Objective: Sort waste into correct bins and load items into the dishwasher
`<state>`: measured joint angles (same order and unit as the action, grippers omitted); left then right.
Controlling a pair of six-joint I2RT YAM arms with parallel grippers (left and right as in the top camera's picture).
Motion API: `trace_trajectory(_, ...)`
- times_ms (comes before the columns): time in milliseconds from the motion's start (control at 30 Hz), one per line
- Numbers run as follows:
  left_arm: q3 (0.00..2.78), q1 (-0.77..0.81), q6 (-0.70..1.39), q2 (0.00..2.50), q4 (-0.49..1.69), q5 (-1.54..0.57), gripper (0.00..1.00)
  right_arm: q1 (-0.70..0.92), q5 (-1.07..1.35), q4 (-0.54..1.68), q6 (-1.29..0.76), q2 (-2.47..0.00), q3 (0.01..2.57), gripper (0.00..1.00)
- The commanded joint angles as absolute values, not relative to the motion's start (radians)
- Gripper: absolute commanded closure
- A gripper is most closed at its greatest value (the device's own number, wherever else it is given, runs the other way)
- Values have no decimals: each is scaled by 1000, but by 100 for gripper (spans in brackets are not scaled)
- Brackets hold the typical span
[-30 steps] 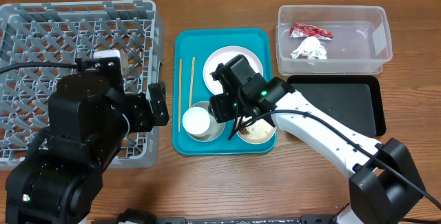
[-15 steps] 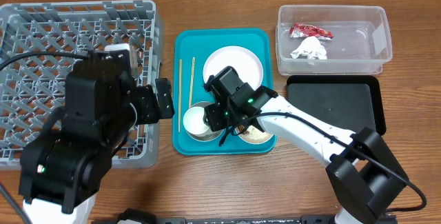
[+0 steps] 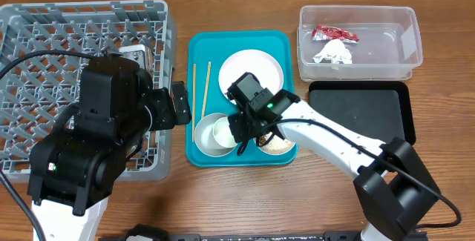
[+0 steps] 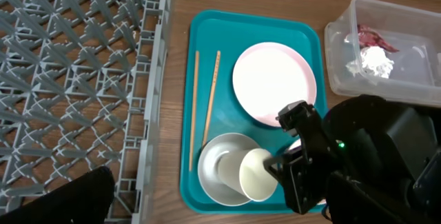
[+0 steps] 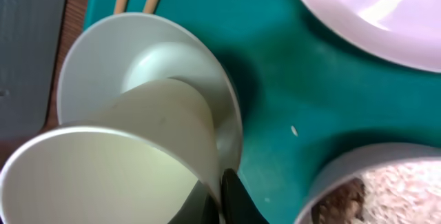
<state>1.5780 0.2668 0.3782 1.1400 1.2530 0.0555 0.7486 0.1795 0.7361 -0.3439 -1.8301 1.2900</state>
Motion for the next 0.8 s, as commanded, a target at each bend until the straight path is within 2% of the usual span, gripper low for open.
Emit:
trace_trajectory(0,1585,267,427,1139,1236,20,0,716,184,771,-343,-1725,1394,96)
trace_trajectory(133,1585,238,426,1139,1168,-153,0,650,196,827,-341,-1623,1478,96)
trace_trajectory(233,1585,177,422,1143,1106,-334,0,568,307,826,-324,-1555,1512,96)
trace_trajectory(333,1585,91,414,1163,1042,-570,0,455,545,793,-280,-1507,1523,96)
trace_trajectory(533,1585,-11,380,1261,932,-1182,0,252,1271,594,-232,-1496,1523,96)
trace_trajectory(633,1585,2,373,1323,895,-1380,0,240,1396,534,-240,-1496,1523,96)
trace_trajectory(767,1585,39,358,1377,891,-1443,0,276,1407,524,-239,-1496,1523,96)
